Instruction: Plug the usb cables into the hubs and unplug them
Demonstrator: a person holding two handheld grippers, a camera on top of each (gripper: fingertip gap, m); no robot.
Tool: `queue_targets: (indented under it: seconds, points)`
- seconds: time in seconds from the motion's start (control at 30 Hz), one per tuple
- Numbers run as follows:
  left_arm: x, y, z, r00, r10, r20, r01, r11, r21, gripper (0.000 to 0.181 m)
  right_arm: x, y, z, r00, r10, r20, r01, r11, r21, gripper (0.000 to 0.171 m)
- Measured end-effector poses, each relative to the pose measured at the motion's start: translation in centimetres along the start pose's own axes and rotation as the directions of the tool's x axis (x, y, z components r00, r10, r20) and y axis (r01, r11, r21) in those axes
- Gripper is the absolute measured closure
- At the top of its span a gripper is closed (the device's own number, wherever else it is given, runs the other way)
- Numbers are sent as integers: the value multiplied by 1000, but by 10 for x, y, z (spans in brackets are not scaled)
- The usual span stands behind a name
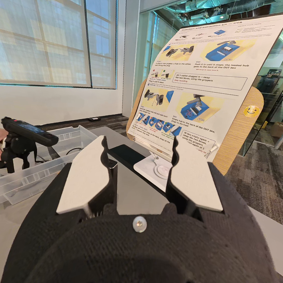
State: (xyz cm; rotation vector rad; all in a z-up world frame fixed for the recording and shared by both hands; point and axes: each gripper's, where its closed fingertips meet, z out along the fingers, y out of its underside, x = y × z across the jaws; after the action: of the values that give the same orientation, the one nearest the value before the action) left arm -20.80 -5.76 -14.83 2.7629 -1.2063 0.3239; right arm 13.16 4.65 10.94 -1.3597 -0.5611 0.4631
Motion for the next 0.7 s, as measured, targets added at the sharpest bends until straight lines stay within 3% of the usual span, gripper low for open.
queue_targets:
  seconds: [0.23, 0.4, 0.53, 0.7]
  points:
    - [-2, 4, -16, 999, -13, 35, 12, 999, 34, 174, 2, 2, 0, 1000, 8, -4, -8, 1000, -6, 89]
    - [1, -20, -70, 991, -39, 127, -3, 949, 317, 177, 1, 3, 1, 1000, 6, 0, -6, 1000, -12, 89]
    - [9, -31, -123, 982, -93, 162, -10, 840, 543, 177, -1, 3, 1, 1000, 5, 3, -5, 1000, -11, 90]
    - [40, -46, -193, 994, -105, 5, 58, 588, 807, 178, -16, -7, 0, 998, 24, 55, -26, 999, 39, 93]
